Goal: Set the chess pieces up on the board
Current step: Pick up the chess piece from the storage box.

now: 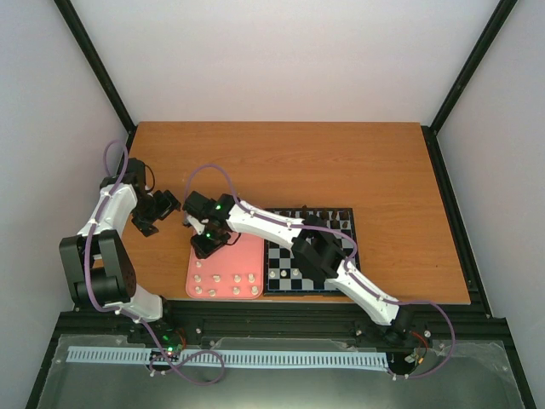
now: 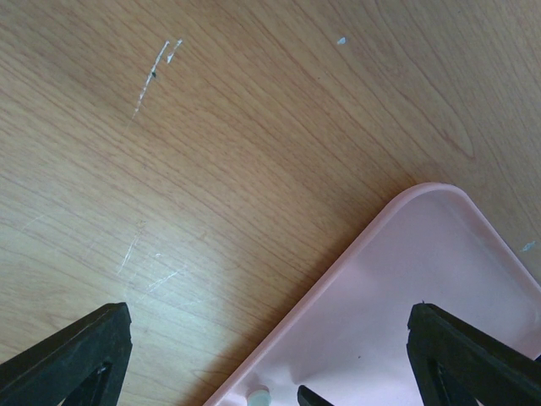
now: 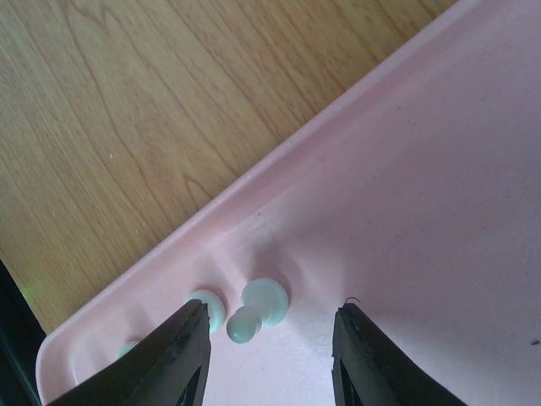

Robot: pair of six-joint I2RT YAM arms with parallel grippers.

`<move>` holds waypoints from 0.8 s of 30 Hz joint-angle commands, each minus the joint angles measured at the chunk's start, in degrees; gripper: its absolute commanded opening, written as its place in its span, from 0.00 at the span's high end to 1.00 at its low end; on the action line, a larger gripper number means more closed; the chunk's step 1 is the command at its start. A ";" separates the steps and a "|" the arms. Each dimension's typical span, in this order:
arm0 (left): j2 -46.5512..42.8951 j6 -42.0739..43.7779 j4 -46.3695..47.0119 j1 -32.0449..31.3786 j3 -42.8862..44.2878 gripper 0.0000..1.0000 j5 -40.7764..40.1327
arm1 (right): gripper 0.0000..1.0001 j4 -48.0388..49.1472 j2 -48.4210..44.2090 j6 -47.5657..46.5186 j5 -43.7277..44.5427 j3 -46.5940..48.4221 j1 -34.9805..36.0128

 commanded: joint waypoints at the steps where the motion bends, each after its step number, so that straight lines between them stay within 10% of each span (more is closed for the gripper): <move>1: 0.55 -0.88 -0.19 0.55 1.83 0.00 0.79 | 0.61 -0.63 1.75 -0.33 -0.46 2.52 0.48; 17: 0.61 -0.68 -0.09 0.49 1.96 0.00 1.26 | 0.96 -2.03 2.73 -0.89 0.88 3.63 0.50; 24: 0.59 -0.59 -0.20 0.50 2.14 0.00 1.05 | 0.97 -1.46 -4.42 -0.16 8.16 -0.24 -0.98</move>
